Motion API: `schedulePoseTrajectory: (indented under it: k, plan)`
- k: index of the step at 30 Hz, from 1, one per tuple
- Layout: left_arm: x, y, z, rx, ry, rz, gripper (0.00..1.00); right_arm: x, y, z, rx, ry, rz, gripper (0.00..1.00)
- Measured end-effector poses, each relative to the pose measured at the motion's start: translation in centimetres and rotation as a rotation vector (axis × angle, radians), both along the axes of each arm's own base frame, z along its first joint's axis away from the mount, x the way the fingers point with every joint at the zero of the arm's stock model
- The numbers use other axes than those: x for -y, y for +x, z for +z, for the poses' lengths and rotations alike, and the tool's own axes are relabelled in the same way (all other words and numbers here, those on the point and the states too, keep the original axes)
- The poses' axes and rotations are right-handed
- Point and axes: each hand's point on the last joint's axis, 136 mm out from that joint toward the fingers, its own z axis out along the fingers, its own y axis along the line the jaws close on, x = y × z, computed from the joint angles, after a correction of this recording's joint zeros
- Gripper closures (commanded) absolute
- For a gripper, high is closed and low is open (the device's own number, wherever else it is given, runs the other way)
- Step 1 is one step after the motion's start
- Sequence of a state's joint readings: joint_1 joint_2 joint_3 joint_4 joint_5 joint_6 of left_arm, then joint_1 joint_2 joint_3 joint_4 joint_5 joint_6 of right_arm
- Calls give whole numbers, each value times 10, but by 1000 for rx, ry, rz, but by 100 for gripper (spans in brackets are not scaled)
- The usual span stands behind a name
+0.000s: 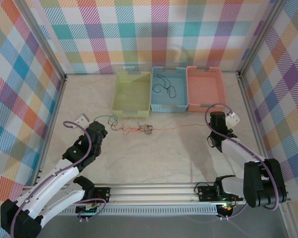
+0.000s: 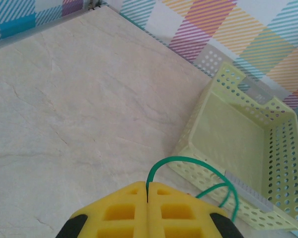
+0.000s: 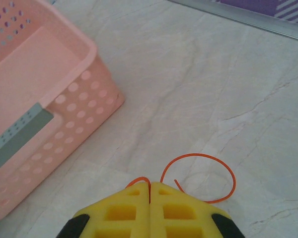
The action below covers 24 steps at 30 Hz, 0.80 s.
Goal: Untangle the cables
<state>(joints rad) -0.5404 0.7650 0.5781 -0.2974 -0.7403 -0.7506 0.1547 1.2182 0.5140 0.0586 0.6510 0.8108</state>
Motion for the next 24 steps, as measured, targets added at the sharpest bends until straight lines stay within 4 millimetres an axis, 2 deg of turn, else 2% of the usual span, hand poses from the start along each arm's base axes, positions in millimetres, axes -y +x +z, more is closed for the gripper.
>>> schedulePoseTrajectory:
  k: [10,16,24]
  plan:
    - [-8,-8,9,44,-26,23,100,1,-2,-4,-4,26,-11,100]
    - [7,-1,2,13,-21,-51,100,-15,6,-6,0,66,87,100]
    - [19,5,4,18,-23,-116,100,-32,13,-13,-26,82,197,97]
